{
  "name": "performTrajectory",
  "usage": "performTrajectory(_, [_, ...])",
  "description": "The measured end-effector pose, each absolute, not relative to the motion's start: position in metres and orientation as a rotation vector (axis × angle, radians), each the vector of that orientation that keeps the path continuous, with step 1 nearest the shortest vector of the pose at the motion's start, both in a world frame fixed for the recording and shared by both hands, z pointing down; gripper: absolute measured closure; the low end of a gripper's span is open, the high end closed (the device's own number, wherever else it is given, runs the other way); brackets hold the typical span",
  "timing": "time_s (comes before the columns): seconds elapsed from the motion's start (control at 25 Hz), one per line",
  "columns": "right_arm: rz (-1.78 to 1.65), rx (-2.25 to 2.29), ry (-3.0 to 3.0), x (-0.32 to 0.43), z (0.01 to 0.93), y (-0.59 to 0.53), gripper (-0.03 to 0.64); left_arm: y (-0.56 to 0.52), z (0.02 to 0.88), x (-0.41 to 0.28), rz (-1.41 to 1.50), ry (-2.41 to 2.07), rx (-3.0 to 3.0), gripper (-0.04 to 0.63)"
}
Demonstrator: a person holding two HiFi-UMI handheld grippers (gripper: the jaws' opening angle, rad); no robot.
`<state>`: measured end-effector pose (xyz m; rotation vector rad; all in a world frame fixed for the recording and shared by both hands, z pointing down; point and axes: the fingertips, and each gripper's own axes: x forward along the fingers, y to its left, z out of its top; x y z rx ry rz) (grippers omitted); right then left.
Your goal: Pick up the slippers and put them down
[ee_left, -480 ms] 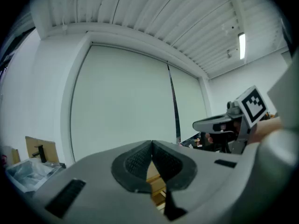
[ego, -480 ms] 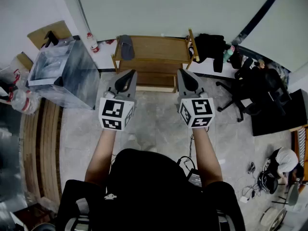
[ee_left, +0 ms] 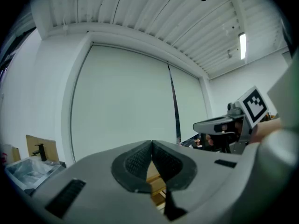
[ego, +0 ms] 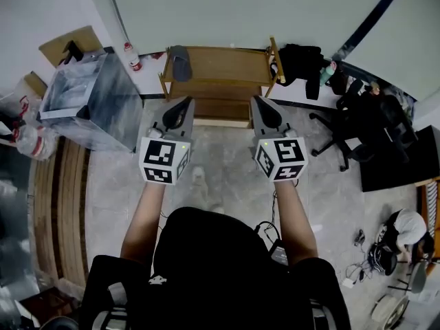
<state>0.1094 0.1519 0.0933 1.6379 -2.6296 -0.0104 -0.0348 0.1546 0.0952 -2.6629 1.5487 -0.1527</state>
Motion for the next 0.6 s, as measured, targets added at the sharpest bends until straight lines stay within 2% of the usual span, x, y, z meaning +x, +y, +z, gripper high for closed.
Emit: performTrajectory(0.6, [-0.045,1.634,-2.608,0.111,0.089,0.102,0.62,0.106,0.097,-0.035,-0.134,1.532,-2.674,0.591])
